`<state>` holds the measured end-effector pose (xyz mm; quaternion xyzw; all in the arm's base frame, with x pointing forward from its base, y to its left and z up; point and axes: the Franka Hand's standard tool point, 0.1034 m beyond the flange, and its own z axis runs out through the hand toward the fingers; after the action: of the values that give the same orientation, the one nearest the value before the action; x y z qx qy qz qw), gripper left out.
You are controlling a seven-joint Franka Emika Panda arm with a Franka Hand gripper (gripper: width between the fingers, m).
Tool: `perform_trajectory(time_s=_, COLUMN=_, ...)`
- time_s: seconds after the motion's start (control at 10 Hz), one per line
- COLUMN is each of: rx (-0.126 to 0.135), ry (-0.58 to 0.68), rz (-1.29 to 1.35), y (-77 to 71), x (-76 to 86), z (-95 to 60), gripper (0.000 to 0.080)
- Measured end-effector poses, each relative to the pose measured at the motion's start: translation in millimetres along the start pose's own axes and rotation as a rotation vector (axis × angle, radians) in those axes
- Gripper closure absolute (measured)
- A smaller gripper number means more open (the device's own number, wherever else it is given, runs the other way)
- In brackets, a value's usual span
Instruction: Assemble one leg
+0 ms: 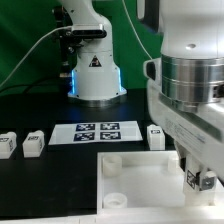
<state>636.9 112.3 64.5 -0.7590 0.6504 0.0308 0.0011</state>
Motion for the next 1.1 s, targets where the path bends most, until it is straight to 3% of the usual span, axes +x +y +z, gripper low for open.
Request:
perform_trajectory(time_s=0.2, rx=0.018, ry=-0.025, rz=0.176, y=2.5, x=1.9, z=-0.3, gripper=0.0507)
perform_trajectory(time_s=0.6, rx=0.010, ry=-0.032, rz=0.269, y=3.8, x=1.4, z=0.7, gripper=0.0505)
perform_trajectory(time_s=0.7, rx=0.010, ry=-0.032, rz=0.269, y=3.8, x=1.4, z=0.7, gripper=0.0295)
perform_trajectory(time_s=0.8, rx=0.010, ry=-0.032, rz=0.269, y=3.8, x=1.4, z=0.8, gripper=0.0295)
perform_trajectory(time_s=0.9, rx=0.015, ry=-0.033, rz=0.266, y=4.3, x=-0.9, z=0.6, gripper=0.0181)
perform_trajectory(time_s=1.1, rx=0.032, ry=-0.037, rz=0.247, y=13.7, x=-11.9, z=-5.3, gripper=0.0159)
